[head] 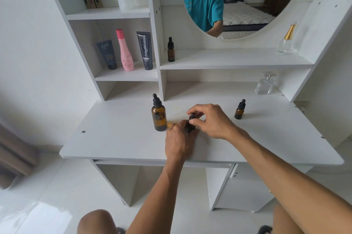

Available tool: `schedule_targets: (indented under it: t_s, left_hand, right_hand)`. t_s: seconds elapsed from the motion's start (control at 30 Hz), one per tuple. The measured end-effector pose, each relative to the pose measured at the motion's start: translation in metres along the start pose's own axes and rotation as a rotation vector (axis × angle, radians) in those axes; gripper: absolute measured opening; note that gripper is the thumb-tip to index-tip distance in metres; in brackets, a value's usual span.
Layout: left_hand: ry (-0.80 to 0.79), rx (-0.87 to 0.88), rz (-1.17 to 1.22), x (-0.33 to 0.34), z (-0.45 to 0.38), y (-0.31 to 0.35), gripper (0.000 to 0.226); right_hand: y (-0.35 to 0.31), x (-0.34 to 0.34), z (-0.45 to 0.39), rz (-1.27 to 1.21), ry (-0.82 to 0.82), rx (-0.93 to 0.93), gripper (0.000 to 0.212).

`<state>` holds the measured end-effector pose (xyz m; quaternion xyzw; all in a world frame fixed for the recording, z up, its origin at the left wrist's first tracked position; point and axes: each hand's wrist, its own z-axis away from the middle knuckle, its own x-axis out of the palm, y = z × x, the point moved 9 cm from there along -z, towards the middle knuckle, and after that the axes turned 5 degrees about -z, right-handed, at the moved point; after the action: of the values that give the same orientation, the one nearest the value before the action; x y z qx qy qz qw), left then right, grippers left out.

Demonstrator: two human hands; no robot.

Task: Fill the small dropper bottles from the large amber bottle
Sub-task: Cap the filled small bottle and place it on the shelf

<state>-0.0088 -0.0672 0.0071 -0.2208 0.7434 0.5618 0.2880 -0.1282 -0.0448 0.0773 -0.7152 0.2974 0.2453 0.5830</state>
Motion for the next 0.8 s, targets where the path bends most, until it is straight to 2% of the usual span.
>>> schedule_targets:
  t_s: [0.1,0.27,0.4,0.53,0.67,0.8]
  left_hand:
    - [0.000,-0.009,-0.018,0.0015,-0.0002,-0.0022,0.026]
    - [0.001,0.015,-0.003,0.0011,-0.0007,0.0011,0.027]
    - [0.017,0.016,-0.024,-0.0005,-0.0001,0.0004,0.027]
    - [0.009,0.027,-0.005,0.0003,0.0003,0.0023,0.026]
    - [0.016,0.022,-0.009,0.0007,0.0001,0.0000,0.026]
    - [0.011,0.016,-0.011,0.0018,0.0000,-0.0006,0.026]
  right_hand:
    - [0.0010,-0.0017,0.0002,-0.007,0.047,0.010,0.023]
    - [0.0013,0.0013,0.0015,-0.024,-0.001,0.007,0.028]
    - [0.0026,-0.0011,0.0013,-0.001,0.058,0.031,0.024]
    - [0.0001,0.0015,0.0017,-0.011,0.002,0.015,0.031]
    - [-0.0001,0.0008,0.0009,-0.001,0.039,0.015,0.021]
    - [-0.0028,-0.0005,0.0009,0.006,0.025,0.022,0.026]
